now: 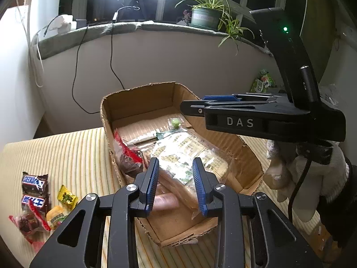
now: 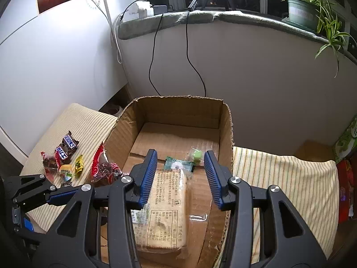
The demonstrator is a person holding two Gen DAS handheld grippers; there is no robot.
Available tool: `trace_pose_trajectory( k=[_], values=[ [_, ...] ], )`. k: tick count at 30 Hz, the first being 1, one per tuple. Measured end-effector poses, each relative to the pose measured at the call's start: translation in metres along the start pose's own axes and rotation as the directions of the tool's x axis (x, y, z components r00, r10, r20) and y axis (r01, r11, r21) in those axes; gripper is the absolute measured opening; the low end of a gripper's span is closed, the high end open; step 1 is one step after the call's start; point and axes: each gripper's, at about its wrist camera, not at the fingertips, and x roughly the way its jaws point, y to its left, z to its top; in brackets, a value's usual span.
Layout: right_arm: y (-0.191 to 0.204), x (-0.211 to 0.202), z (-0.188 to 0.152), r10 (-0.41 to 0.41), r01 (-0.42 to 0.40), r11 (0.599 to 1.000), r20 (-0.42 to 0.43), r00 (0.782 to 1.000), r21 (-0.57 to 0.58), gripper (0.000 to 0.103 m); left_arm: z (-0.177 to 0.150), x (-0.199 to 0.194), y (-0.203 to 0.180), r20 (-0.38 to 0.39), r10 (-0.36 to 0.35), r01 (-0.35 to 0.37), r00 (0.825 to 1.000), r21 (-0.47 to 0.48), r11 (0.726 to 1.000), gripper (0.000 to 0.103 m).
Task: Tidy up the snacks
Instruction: 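Open the right gripper to drop the mint while left gripper releases pink candy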
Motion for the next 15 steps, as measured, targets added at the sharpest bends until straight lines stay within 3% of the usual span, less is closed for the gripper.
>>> trace_pose_trajectory(
  k=[15],
  values=[
    [0.011,-0.035,-0.007,0.001,-0.003,1.000,0.062,0.998,0.027,0.046,-0.015,-0.037,0.016,0.051,-0.002,0.005,0.999,-0.048,0.999,0.029]
  ],
)
